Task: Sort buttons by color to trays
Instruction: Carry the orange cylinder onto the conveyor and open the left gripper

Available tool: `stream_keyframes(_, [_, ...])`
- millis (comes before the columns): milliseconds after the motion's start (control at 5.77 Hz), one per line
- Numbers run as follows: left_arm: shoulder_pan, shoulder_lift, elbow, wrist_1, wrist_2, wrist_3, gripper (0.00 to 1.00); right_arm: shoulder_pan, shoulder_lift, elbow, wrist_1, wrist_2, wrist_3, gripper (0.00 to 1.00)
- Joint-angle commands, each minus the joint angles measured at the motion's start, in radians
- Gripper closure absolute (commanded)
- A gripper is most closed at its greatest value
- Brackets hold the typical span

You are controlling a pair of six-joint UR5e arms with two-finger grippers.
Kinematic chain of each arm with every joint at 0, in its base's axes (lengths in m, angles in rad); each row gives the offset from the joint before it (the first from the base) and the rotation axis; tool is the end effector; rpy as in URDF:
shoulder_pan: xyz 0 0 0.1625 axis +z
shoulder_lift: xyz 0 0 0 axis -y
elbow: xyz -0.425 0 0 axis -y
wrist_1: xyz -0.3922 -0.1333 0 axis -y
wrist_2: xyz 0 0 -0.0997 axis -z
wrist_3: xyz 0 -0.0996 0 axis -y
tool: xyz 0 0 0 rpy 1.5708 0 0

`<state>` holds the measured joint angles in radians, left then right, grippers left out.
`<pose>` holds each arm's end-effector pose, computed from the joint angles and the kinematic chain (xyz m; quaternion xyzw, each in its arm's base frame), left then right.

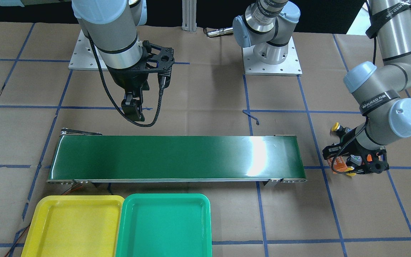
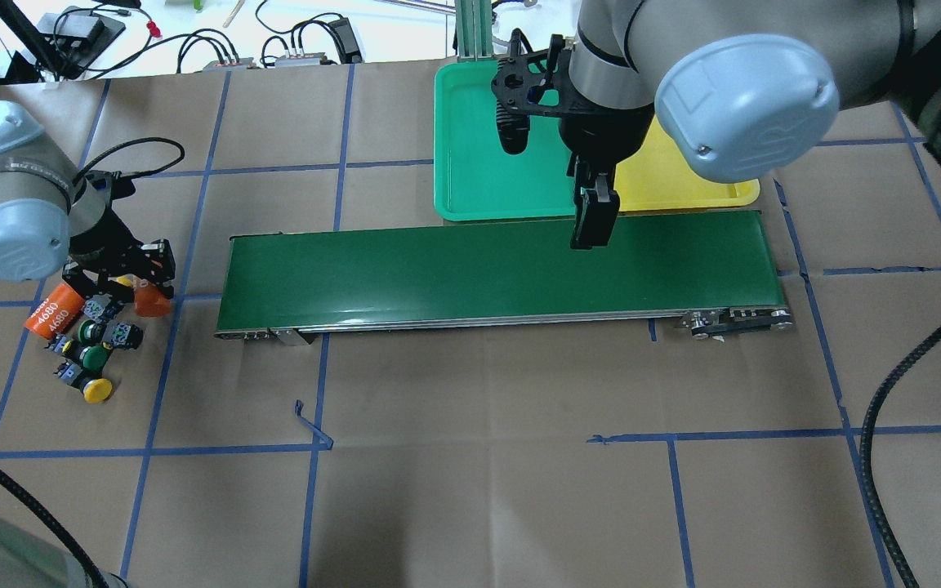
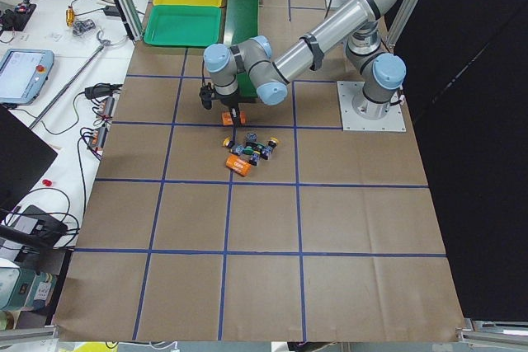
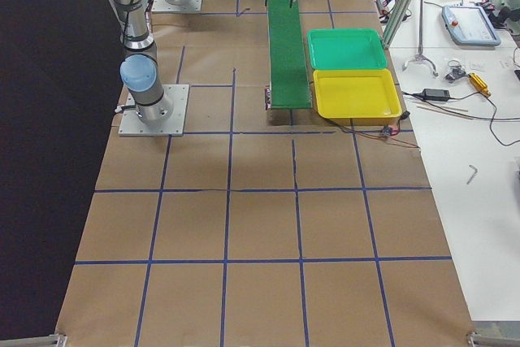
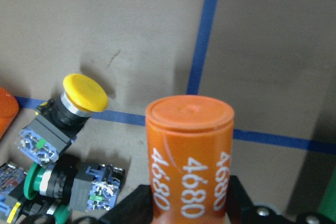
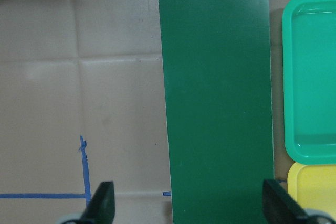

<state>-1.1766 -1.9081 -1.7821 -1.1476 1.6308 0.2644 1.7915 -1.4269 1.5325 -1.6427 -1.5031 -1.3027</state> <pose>0.0982 -0.5676 0.2479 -0.0628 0.9956 0.0690 0.0081 0.2564 -0.5033 0.4391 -0.6892 0.7235 -0.0030 0.0377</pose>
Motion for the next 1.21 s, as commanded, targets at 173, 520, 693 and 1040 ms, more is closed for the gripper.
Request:
stream_keyframes(173, [-0.166, 0.035, 0.044, -0.031, -0.003, 0.415, 0.97, -0.036, 0.028, 0.024, -0.139, -0.049, -0.036, 0.0])
stream_keyframes(520, [-0.262, 0.02, 0.041, 0.049, -0.006, 0.838, 0.97, -0.09, 0.017, 0.078, -0.172, -0.054, -0.115, 0.0])
stream_keyframes(693, [-0.308, 0.021, 0.033, 0.061, -0.005, 1.071, 0.97, -0.09, 0.016, 0.078, -0.169, -0.054, -0.107, 0.0])
stream_keyframes(1040, [-0.347, 0.008, 0.023, 0.083, -0.002, 1.304, 0.96, -0.09, 0.017, 0.092, -0.173, -0.052, -0.074, 0.0])
